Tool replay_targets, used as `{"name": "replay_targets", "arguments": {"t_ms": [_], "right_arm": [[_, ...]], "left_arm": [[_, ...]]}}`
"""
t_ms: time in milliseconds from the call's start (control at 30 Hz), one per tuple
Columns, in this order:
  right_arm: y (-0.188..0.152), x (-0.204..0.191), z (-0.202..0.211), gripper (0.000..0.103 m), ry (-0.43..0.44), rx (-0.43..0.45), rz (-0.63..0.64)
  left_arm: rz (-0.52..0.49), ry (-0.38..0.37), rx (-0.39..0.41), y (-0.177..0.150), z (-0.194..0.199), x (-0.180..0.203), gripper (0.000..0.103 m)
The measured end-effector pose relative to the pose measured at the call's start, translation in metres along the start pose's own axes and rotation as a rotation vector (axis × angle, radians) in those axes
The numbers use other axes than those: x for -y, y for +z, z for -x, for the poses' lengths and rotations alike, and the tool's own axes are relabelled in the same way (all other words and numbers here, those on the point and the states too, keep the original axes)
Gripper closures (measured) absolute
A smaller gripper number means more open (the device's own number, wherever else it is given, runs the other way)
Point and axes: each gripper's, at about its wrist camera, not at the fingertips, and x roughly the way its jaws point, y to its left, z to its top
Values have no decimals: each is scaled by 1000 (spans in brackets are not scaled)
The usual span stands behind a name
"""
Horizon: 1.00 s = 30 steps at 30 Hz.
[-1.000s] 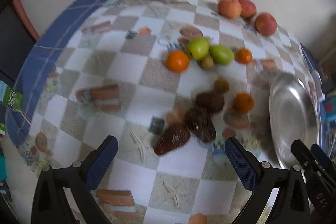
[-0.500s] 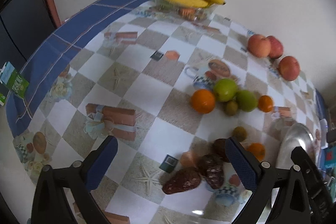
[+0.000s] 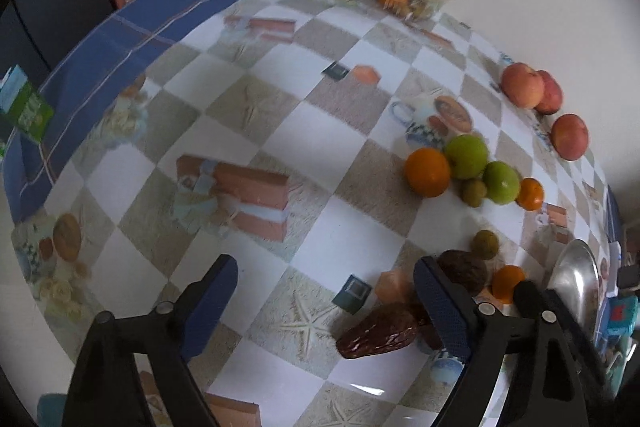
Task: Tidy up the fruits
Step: 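Grasp a dark brown date with the right gripper while the left gripper grasps another date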
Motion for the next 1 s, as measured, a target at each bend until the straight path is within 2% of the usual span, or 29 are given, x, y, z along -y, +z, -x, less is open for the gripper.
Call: {"name": "replay_targets", "arguments": {"t_ms": [133, 200, 300, 600, 700, 733, 900, 1000], "right_arm": [[-12, -10, -18, 45, 32, -70, 28], [-15, -11, -27, 49, 58, -99, 8], [-18, -14, -34, 49, 92, -124, -15], [-24, -26, -52, 49, 88, -183, 17], [-26, -28, -57, 52, 92, -200, 28], [-27, -27, -58, 58, 91, -203, 26], [-26, -17, -51, 58, 68, -196, 7], [-28, -4, -46, 58, -9, -212, -17]], "left_arm": [[8, 33, -27, -3, -9, -3, 12], [29, 40, -38, -4, -12, -8, 12], [59, 57, -32, -3, -12, -16, 11], [97, 55, -41, -5, -17, -25, 11], [84, 45, -44, -5, -18, -21, 11], [81, 43, -45, -6, -18, -20, 11], [56, 9, -64, -7, -19, -10, 11], [36, -19, -86, -10, -20, -3, 11]]}}
